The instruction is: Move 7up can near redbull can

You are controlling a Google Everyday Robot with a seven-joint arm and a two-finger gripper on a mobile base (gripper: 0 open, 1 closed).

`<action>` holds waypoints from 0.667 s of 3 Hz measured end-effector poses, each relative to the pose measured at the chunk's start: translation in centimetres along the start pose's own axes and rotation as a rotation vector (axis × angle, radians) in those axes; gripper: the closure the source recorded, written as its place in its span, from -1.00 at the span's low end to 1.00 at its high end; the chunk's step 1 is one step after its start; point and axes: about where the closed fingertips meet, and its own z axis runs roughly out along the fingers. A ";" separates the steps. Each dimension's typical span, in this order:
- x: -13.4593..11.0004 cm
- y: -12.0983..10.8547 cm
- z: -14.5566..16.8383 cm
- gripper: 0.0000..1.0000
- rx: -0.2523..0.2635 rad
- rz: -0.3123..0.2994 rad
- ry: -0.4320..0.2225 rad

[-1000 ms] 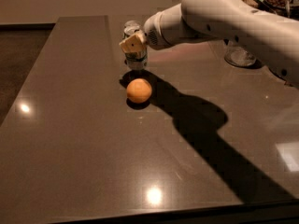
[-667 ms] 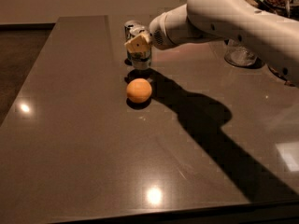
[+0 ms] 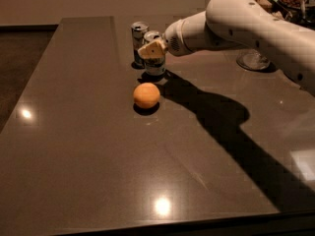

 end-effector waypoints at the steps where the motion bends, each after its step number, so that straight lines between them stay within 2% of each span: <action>1: 0.0 0.2 0.1 -1.00 -0.002 -0.002 0.001; 2: 0.0 0.2 0.1 -1.00 -0.003 -0.002 0.001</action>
Offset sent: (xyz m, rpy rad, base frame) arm -0.0002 0.0019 -0.0004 -0.0010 -0.0001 0.0029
